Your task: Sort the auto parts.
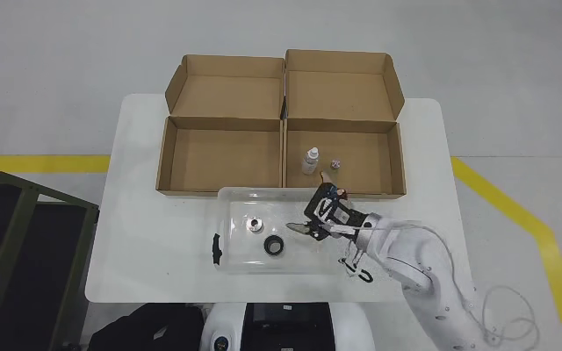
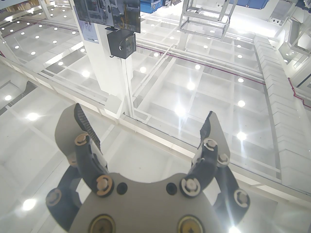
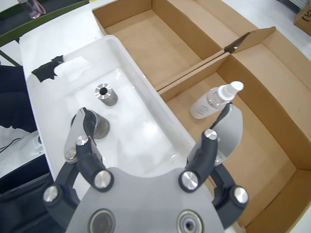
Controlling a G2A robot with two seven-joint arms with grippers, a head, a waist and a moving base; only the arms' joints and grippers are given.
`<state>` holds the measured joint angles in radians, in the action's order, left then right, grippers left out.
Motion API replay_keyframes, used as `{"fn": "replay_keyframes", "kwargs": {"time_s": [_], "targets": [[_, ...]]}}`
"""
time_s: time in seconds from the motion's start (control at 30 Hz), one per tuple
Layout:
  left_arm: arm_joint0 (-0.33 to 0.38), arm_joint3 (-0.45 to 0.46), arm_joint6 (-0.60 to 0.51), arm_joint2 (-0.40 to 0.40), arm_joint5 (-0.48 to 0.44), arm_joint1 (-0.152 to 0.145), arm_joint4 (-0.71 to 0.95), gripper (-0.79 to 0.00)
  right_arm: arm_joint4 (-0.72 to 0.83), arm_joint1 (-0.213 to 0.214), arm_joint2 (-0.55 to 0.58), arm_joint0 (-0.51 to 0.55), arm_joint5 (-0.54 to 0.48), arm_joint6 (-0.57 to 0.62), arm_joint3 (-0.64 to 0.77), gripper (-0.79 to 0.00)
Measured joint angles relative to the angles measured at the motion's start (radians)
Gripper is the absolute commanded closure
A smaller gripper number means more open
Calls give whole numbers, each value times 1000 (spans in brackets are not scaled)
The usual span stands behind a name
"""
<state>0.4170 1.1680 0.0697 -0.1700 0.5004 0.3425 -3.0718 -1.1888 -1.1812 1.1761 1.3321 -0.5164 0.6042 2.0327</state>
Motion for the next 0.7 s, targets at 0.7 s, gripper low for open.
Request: {"fn": "replay_keyframes", "kwargs": {"time_s": [0.7], "targets": [[0,0,0,0,0,0,0,-785,-63,-12,-208,-75,-73,106,-35,-757]]}}
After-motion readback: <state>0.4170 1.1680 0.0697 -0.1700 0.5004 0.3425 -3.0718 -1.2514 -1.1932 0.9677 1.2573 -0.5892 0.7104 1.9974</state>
